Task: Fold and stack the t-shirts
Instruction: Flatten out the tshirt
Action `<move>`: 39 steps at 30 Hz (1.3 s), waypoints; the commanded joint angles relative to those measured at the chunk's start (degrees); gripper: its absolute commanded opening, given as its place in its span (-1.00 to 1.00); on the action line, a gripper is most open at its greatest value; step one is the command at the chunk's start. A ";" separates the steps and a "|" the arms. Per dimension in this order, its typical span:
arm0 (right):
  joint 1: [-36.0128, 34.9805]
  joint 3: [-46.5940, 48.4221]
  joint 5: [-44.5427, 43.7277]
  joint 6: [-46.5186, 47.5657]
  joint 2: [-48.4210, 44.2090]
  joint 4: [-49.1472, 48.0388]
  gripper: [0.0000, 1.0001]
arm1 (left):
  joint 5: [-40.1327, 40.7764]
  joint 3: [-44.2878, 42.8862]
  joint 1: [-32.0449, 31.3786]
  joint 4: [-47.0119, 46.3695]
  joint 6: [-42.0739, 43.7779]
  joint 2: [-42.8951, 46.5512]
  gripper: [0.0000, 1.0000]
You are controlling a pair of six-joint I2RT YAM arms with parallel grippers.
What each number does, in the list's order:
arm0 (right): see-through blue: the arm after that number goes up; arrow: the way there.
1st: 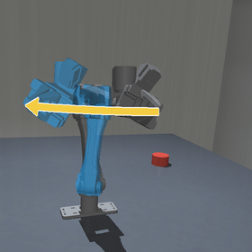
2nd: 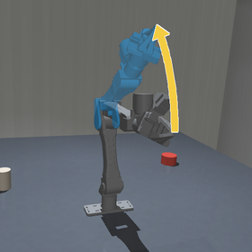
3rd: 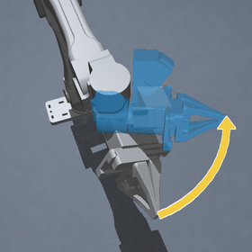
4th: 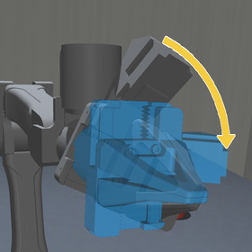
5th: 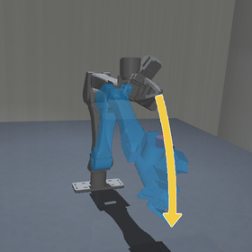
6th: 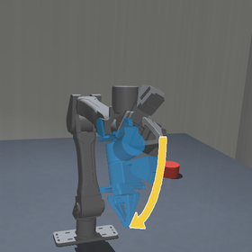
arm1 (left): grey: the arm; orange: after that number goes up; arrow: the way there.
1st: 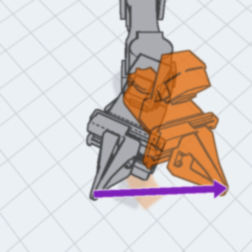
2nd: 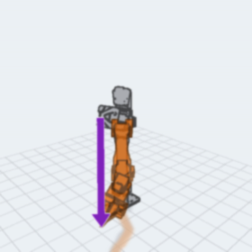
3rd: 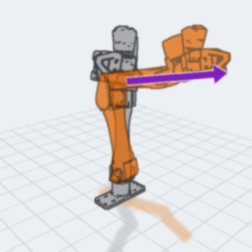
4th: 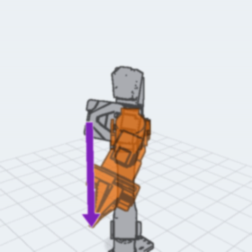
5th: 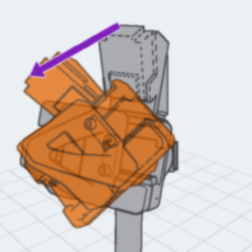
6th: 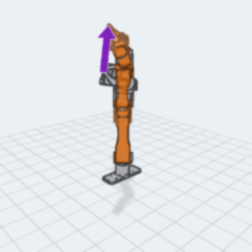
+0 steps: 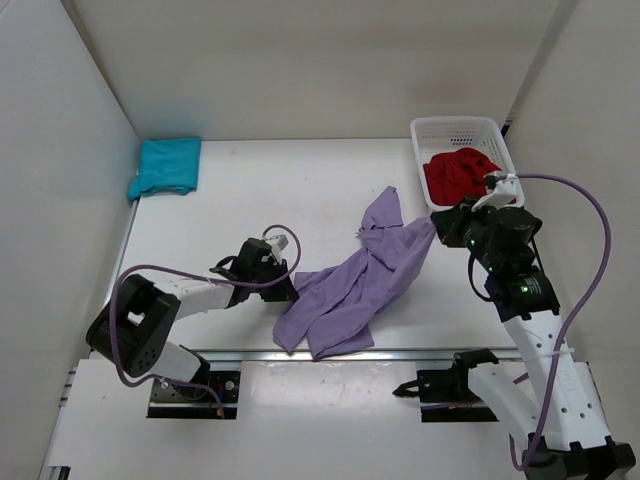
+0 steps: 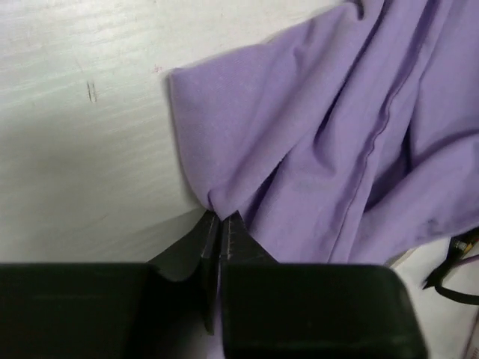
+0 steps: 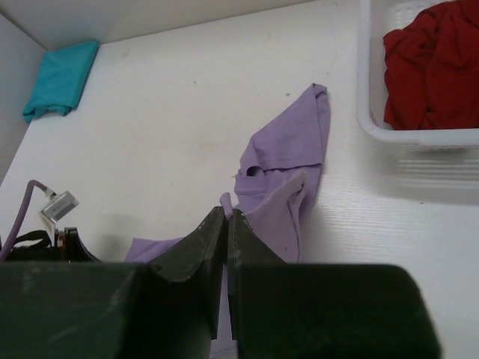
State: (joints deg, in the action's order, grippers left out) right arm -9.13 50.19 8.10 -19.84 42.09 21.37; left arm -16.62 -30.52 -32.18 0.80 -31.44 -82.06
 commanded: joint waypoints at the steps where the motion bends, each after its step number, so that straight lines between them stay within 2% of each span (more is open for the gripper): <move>1: -0.71 -0.27 3.25 -1.61 1.59 -5.02 -0.96 | -6.13 1.43 1.86 -9.12 -4.22 -0.29 -0.81; 2: -1.59 -0.19 3.15 -1.78 2.38 -5.02 -0.96 | -7.01 0.82 2.12 -10.19 -4.68 -0.29 -0.95; 3: -2.73 -0.27 2.28 -1.52 2.82 -5.80 -0.96 | -6.32 0.12 2.47 -10.20 -5.03 -0.38 -1.00; 9: -4.24 0.43 1.57 -2.31 5.02 -7.65 -0.96 | -7.89 -2.96 2.12 -11.17 -6.00 -0.82 -1.00; 12: -3.10 0.86 4.99 -3.54 6.34 -9.06 -0.95 | -12.19 -3.92 7.04 -12.49 -8.45 1.54 -1.00; 14: -3.27 2.36 6.40 -3.89 7.39 -9.41 -0.97 | -12.56 -7.17 11.16 -8.99 -7.77 5.67 -1.00; 16: -5.89 5.69 5.71 -3.81 8.10 -9.76 -0.98 | -12.64 -14.52 14.33 -1.63 -5.65 10.49 -1.00; 21: -13.10 16.23 -0.61 -0.65 10.47 -6.25 -0.99 | -19.84 -27.45 26.54 5.87 -6.44 16.66 -1.00; 24: -15.48 19.50 -2.38 0.41 10.04 -4.67 -0.99 | -21.08 -35.98 29.80 11.40 -6.09 17.90 -1.00; 27: -14.17 18.72 -1.86 0.23 8.80 -3.44 -0.99 | -22.05 -42.85 32.17 15.98 -5.65 17.64 -1.00; 30: -9.87 12.58 1.20 -0.99 6.96 -2.91 -0.99 | -21.00 -49.71 32.01 21.34 -3.72 16.59 -1.00; 34: 0.23 4.22 9.37 -3.54 5.38 -5.18 -0.99 | -15.30 -56.21 29.03 30.11 1.45 15.88 -1.00; 37: 2.71 -1.41 10.54 -4.42 5.99 -6.16 -1.00 | -9.92 -50.53 28.32 31.46 4.54 16.58 -1.00; 39: 1.22 -2.99 8.17 -4.16 7.82 -5.55 -1.00 | -8.26 -40.37 27.35 28.40 4.72 15.98 -1.00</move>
State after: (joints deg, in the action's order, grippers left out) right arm -6.96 48.73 14.90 -23.05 48.88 17.67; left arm -30.33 -79.83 -4.03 25.36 -30.09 -64.99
